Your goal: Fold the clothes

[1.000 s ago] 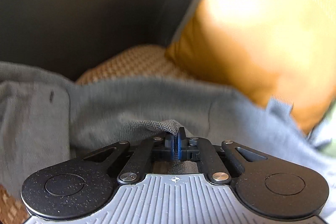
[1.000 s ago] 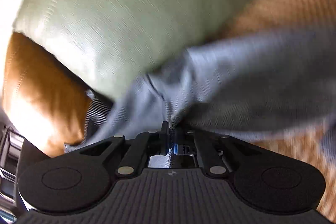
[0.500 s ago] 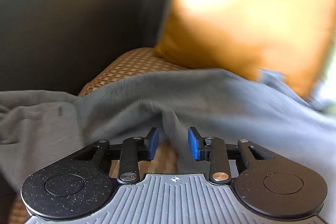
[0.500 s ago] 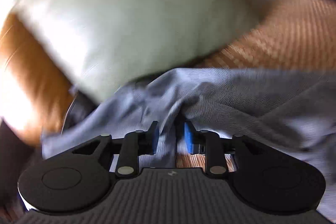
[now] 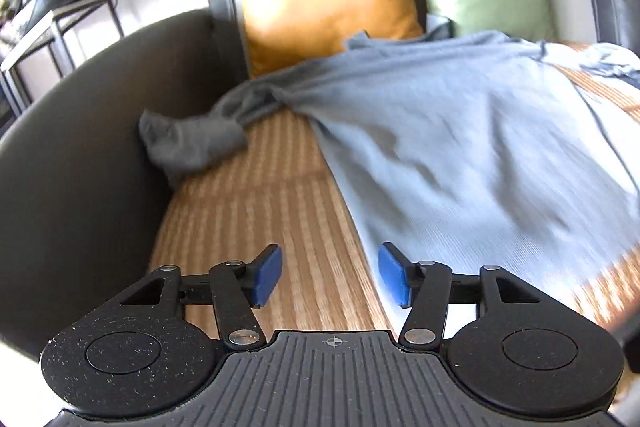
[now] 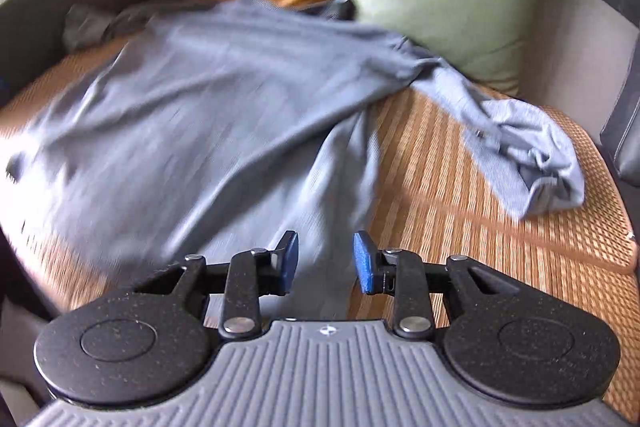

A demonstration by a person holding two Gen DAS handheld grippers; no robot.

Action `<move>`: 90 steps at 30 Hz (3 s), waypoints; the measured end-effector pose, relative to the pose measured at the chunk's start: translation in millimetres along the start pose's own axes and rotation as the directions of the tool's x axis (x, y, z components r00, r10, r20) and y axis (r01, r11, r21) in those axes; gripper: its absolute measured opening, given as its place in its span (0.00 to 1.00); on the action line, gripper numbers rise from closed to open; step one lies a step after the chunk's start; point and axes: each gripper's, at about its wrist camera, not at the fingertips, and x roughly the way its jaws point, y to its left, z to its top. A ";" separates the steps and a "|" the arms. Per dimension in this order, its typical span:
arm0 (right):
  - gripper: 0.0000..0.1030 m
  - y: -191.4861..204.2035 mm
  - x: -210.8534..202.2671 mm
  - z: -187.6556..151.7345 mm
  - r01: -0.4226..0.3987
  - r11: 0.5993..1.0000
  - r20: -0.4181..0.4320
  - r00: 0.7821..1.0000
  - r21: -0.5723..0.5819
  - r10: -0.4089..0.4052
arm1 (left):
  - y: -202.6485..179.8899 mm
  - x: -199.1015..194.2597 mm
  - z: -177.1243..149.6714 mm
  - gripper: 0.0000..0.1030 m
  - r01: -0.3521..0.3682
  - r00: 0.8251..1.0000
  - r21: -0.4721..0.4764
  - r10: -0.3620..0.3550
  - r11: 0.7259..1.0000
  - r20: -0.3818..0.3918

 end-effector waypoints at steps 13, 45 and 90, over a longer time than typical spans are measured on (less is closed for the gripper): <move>0.50 64.0 15.1 -39.6 0.183 0.915 0.006 0.981 -0.359 -0.193 | -64.6 -10.9 -66.0 0.70 -0.047 0.999 0.233 0.051 0.971 -0.014; 0.51 61.1 33.9 -34.6 0.203 0.947 0.018 0.979 -0.250 -0.205 | -57.7 35.2 -26.2 0.65 -0.011 1.000 -0.116 0.013 0.993 0.013; 0.04 -11.7 -31.2 -97.7 0.031 0.802 -0.058 0.998 0.597 0.005 | -54.4 11.9 -56.3 0.35 -0.185 0.982 0.132 0.180 0.974 0.052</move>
